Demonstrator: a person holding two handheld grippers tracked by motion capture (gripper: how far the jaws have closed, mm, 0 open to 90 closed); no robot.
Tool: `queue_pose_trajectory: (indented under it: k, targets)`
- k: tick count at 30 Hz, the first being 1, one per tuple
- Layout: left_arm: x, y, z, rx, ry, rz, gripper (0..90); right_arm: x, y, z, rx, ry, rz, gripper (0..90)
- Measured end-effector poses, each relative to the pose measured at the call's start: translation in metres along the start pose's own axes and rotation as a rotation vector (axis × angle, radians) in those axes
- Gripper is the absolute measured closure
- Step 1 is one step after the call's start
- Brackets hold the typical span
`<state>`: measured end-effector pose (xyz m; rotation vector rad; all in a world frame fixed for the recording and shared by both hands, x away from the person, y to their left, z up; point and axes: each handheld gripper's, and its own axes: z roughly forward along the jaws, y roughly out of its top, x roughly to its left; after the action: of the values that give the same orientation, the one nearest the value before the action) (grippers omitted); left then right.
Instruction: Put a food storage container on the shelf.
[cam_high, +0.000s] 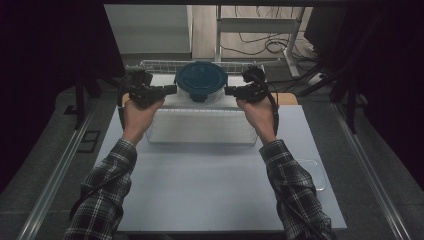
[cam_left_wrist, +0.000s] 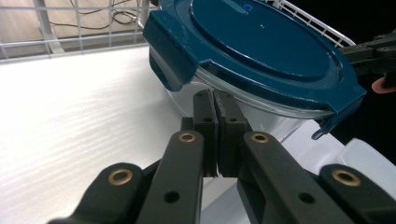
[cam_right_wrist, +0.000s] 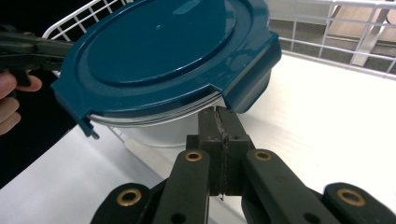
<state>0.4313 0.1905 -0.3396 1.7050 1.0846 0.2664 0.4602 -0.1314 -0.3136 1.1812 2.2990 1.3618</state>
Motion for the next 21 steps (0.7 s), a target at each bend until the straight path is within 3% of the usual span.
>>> queue_pose_trajectory:
  k: [2,7,10,11,12,21]
  targets:
    - [0.0,0.001,-0.001,-0.005,-0.003,-0.008,87.7,-0.002,0.002,0.002,0.0,-0.008,0.006,89.4]
    - [-0.005,-0.003,-0.008,-0.015,-0.029,0.018,84.1,-0.001,0.003,-0.001,-0.016,0.001,0.009,88.2]
    - [-0.008,-0.01,-0.014,-0.02,-0.039,0.045,75.5,0.003,-0.001,-0.006,-0.03,0.009,-0.004,79.3]
    - [-0.009,-0.012,-0.015,-0.019,-0.04,0.054,67.7,0.007,-0.006,-0.008,-0.02,0.011,-0.026,70.4]
    - [-0.01,-0.015,-0.017,-0.017,-0.043,0.063,67.7,0.007,-0.006,-0.008,-0.02,0.011,-0.026,70.4]
    - [-0.017,-0.047,-0.032,0.001,-0.031,0.11,38.7,0.02,-0.034,-0.016,-0.012,0.011,-0.109,44.9]
